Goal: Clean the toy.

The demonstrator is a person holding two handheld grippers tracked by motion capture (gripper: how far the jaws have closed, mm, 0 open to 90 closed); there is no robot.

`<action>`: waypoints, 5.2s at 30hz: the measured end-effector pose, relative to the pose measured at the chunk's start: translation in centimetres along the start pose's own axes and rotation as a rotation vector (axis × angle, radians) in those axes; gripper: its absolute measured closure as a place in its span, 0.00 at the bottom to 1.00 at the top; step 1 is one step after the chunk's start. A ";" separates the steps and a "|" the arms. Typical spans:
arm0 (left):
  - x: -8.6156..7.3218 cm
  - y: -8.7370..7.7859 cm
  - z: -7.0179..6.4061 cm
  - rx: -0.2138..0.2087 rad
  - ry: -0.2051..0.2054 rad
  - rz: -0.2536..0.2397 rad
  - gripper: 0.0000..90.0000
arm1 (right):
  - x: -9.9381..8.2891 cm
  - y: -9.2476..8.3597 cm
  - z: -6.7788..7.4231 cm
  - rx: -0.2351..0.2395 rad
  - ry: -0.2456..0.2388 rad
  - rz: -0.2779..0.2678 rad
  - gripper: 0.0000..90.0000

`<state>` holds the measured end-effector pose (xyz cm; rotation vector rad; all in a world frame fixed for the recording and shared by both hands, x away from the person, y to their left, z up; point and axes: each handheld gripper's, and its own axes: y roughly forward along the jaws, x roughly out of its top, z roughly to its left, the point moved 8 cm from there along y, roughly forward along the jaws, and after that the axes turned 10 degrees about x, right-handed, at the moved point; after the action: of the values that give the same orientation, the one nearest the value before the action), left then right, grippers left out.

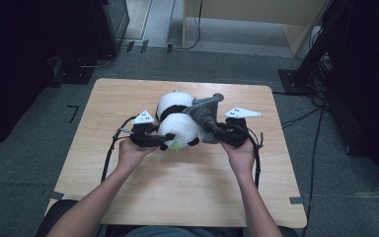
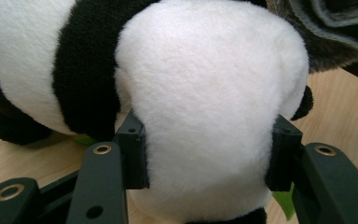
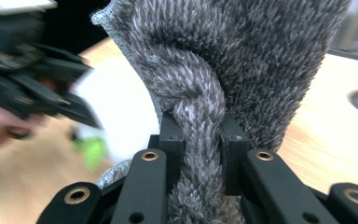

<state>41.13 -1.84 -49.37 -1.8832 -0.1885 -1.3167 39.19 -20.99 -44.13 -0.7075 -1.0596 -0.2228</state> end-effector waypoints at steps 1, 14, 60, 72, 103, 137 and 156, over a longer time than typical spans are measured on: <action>0.1 0.0 -0.3 -0.001 0.002 -0.005 0.52 | 0.2 0.2 0.6 0.017 -0.007 -0.003 0.86; 0.1 0.1 -0.6 0.038 0.017 0.000 0.52 | -0.8 3.6 4.1 0.123 -0.030 0.059 0.87; 0.7 -2.7 6.2 0.084 -0.057 -0.043 0.52 | -5.9 2.0 -3.9 -0.070 0.057 0.257 0.87; 0.0 -4.0 10.1 0.121 -0.073 -0.047 0.52 | -5.6 -1.9 -8.1 -0.169 0.122 0.189 0.86; -3.0 -3.7 15.0 0.173 -0.038 -0.003 0.26 | -9.8 -2.5 -14.8 -0.251 0.237 0.216 0.61; -0.3 -7.1 10.5 0.153 -0.022 -0.005 0.00 | -6.7 -3.4 -9.3 -0.194 0.146 0.166 0.35; -0.4 -4.0 2.7 0.011 0.104 0.014 0.00 | -6.8 0.1 -4.3 -0.102 0.077 0.173 0.36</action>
<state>40.78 2.80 -47.99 -1.7992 -0.1281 -1.3971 39.00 -24.66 -51.23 -0.8714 -0.9131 -0.1546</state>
